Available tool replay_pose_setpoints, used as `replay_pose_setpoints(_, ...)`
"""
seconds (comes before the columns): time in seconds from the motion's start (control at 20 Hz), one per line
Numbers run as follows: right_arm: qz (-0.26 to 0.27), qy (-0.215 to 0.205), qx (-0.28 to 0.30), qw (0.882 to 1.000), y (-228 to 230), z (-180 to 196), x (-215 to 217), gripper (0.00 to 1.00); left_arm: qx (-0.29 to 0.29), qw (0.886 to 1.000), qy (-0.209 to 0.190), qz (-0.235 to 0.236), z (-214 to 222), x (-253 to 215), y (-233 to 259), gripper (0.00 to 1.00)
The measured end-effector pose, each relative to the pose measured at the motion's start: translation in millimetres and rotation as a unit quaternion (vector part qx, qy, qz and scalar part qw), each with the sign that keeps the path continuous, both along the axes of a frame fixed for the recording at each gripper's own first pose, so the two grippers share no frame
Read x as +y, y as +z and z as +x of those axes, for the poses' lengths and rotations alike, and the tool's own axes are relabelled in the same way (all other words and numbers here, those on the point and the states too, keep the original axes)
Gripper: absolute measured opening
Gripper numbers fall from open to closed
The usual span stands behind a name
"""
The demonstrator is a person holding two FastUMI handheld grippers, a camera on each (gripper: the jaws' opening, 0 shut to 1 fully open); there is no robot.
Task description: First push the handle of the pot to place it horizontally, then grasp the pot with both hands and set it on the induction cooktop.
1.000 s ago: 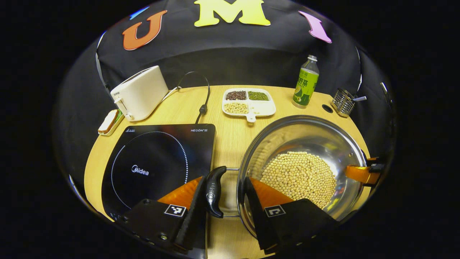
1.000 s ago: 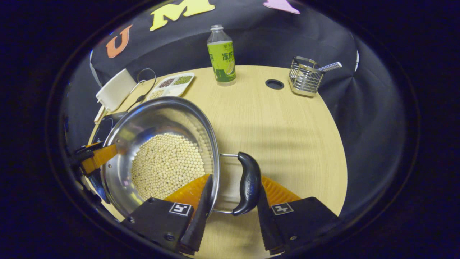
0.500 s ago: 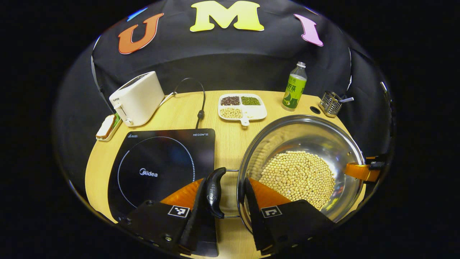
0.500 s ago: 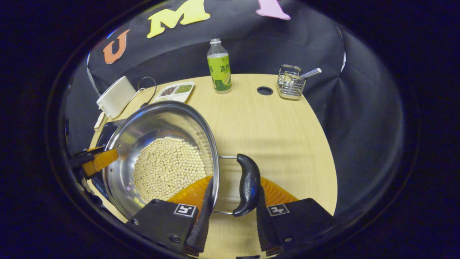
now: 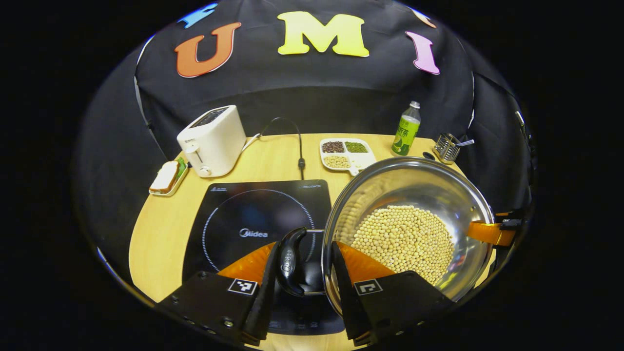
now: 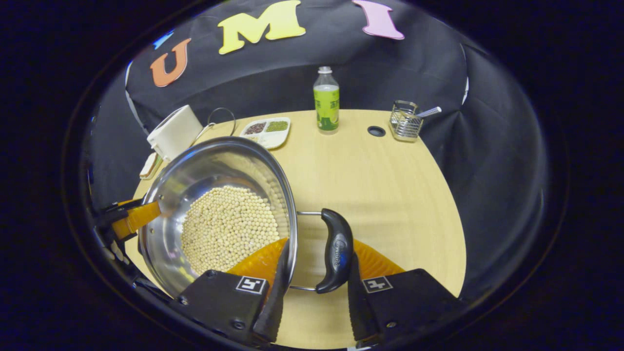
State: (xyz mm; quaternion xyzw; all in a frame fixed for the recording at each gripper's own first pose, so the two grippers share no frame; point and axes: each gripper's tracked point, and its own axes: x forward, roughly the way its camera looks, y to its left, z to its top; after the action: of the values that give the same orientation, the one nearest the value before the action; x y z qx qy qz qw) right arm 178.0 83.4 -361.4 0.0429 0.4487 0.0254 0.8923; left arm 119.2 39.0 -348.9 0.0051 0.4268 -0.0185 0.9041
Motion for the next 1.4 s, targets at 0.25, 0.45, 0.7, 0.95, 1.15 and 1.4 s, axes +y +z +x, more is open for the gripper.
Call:
replay_pose_setpoints(0.25, 0.005, 0.02, 0.0, 1.0, 1.9, -3.2, 48.6, 0.56, -0.002, 1.0, 0.02, 0.007, -14.1, 47.1, 4.3, 0.57)
replay_pose_setpoints(0.45, 0.006, 0.034, 0.002, 0.999, 1.8, -0.2, 83.8, 0.55, 0.0, 0.999, 0.033, 0.01, -19.3, 82.7, 5.8, 0.57)
replay_pose_setpoints(0.7, 0.011, 0.043, 0.006, 0.999, -1.2, 10.4, 122.0, 0.56, 0.003, 0.999, 0.044, 0.013, -17.0, 120.5, 3.4, 0.57)
replay_pose_setpoints(0.95, 0.015, 0.044, 0.015, 0.999, -11.0, 19.0, 167.0, 0.55, 0.007, 0.999, 0.043, 0.02, -5.8, 153.9, -4.8, 0.57)
replay_pose_setpoints(1.15, 0.018, 0.046, 0.026, 0.998, -19.1, 30.0, 192.2, 0.55, 0.013, 0.999, 0.044, 0.025, 5.5, 179.6, -13.4, 0.57)
replay_pose_setpoints(1.4, 0.011, 0.05, 0.03, 0.998, -22.6, 46.3, 216.2, 0.55, 0.022, 0.998, 0.052, 0.021, 15.1, 201.0, -23.1, 0.57)
